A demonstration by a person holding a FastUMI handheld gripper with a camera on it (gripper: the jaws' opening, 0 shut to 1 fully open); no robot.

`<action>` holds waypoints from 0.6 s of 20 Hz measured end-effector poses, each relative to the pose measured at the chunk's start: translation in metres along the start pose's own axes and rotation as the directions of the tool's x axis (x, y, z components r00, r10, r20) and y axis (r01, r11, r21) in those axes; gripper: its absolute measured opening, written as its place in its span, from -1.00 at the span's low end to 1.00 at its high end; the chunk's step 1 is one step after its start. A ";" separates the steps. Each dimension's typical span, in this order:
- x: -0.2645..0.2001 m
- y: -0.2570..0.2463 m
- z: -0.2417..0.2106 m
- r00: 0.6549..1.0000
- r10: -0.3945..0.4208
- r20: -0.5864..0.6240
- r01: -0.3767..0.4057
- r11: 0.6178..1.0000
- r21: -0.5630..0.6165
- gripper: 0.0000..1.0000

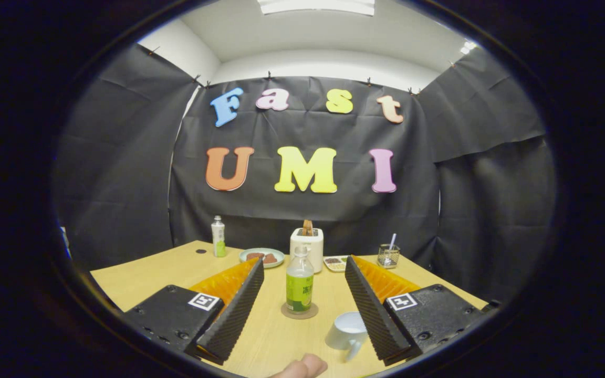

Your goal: Take the bottle from table, then pour the juice into the cup, finally place the bottle on the coaster

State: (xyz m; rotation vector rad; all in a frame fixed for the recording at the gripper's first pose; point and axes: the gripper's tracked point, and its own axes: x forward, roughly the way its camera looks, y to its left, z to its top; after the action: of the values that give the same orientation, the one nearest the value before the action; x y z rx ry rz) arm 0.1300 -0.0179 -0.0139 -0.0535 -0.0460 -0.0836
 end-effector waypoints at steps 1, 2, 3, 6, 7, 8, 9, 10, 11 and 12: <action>-0.011 -0.002 0.000 1.000 0.000 0.000 0.000 1.000 0.005 1.00; -0.022 -0.003 -0.002 1.000 0.000 -0.002 0.000 1.000 0.010 1.00; -0.034 -0.005 -0.005 1.000 -0.001 -0.007 0.001 1.000 0.014 1.00; -0.066 -0.016 -0.012 0.999 -0.043 -0.018 0.042 0.998 -0.041 1.00; -0.075 -0.024 -0.015 0.997 -0.078 -0.027 0.076 0.994 -0.077 1.00; -0.084 -0.024 -0.015 0.996 -0.088 -0.030 0.085 0.992 -0.092 1.00; -0.091 -0.020 -0.012 0.997 -0.074 -0.025 0.072 0.994 -0.086 1.00; -0.097 -0.015 -0.006 0.999 -0.051 -0.007 0.051 0.996 -0.072 1.00; -0.102 -0.012 0.000 0.999 -0.038 0.008 0.038 0.997 -0.060 1.00; -0.104 -0.016 0.000 0.999 -0.038 0.017 0.039 0.998 -0.057 1.00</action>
State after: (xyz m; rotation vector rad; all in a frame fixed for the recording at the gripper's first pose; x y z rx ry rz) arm 0.0249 -0.0256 -0.0180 -0.1107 -0.0606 -0.1235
